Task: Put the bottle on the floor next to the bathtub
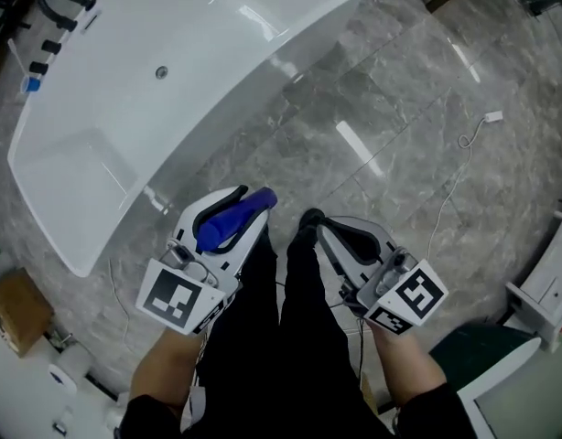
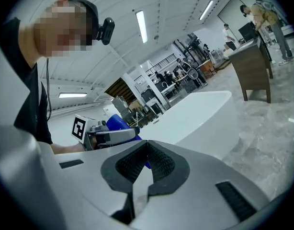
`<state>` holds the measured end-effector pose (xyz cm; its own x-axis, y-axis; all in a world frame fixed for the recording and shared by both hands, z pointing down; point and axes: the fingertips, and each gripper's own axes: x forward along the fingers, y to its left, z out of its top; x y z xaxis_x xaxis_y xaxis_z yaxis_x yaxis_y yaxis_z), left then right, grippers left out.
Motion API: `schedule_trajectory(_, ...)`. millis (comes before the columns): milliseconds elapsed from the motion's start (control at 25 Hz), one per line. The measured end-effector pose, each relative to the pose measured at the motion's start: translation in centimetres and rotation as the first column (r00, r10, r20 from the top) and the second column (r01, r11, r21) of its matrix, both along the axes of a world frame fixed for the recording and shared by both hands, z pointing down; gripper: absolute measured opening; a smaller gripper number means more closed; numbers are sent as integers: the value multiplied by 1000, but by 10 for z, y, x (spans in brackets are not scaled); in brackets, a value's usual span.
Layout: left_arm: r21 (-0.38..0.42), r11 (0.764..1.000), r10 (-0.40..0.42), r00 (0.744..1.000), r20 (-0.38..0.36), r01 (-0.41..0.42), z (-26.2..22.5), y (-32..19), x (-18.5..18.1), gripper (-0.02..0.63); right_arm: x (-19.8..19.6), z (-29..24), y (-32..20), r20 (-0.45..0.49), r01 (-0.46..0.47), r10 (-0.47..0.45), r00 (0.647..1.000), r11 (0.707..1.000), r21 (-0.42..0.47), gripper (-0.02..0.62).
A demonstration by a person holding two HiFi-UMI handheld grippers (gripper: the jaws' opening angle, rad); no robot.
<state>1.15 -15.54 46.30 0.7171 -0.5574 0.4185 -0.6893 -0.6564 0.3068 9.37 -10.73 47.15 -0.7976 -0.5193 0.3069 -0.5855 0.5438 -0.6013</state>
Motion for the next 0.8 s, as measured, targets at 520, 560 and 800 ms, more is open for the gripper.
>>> schedule_trajectory(520, -42, 999, 8, 998, 67, -6, 151, -27, 4, 153, -4, 137, -18, 16, -41, 42, 999, 998, -48, 28)
schedule_trajectory(560, -49, 999, 19, 997, 79, -15, 166, -27, 3, 153, -5, 151, -18, 18, -49, 50, 999, 997, -54, 28)
schedule_trajectory(800, -113, 994, 7, 995, 95, 4, 253, -26, -6, 153, -20, 235, -11, 22, -30, 33, 999, 993, -113, 28)
